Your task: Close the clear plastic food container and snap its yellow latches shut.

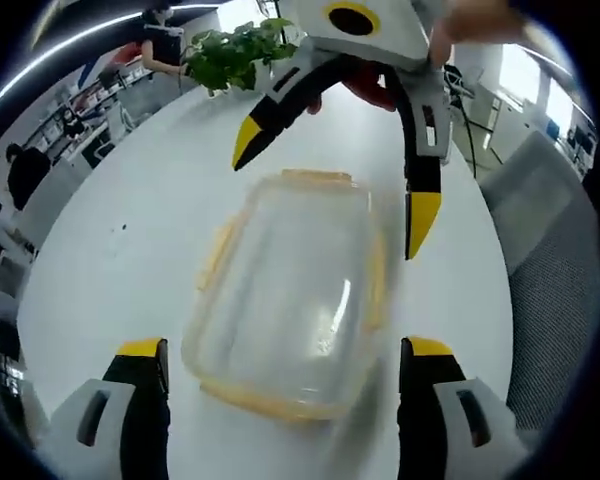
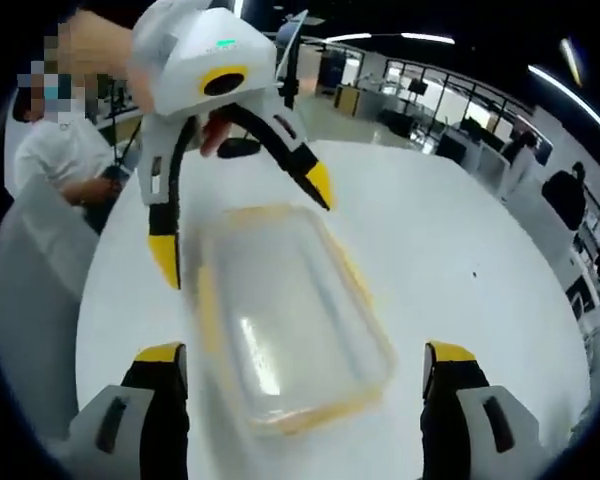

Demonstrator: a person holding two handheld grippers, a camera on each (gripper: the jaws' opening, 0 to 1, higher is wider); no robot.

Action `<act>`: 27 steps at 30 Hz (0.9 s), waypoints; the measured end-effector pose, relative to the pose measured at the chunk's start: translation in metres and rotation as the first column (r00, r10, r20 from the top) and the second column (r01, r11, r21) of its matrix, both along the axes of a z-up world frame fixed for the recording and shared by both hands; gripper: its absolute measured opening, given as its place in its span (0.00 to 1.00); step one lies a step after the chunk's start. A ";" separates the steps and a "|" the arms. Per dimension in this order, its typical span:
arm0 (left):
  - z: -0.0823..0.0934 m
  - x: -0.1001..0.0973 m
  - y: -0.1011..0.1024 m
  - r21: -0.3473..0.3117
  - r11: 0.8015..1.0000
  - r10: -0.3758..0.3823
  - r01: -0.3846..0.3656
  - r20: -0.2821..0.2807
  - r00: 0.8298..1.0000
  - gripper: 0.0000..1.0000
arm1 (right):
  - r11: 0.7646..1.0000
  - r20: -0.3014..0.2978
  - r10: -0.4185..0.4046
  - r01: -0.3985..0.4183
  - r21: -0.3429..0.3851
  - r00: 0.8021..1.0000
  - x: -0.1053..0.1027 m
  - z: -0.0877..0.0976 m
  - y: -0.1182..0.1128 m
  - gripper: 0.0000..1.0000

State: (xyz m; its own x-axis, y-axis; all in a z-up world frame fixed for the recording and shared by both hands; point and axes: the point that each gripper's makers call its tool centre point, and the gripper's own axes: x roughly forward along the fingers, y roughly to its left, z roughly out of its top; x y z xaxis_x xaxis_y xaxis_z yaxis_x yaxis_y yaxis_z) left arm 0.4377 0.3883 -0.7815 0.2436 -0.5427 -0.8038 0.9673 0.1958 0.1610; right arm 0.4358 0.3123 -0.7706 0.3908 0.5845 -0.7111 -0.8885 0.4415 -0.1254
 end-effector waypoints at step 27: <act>0.022 -0.016 0.019 -0.207 0.932 0.293 -0.298 -0.057 0.954 0.96 | 0.944 -0.021 -0.276 0.276 0.181 0.961 -0.024 0.015 -0.012 0.98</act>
State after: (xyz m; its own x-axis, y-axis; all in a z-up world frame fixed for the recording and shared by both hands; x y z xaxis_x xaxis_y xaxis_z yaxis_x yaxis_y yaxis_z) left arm 0.4217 0.4076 -0.7600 0.3999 -0.6068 -0.6869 0.8638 0.5001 0.0611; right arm 0.4114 0.3002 -0.7552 0.5577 0.5717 -0.6018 -0.7283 0.6848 -0.0244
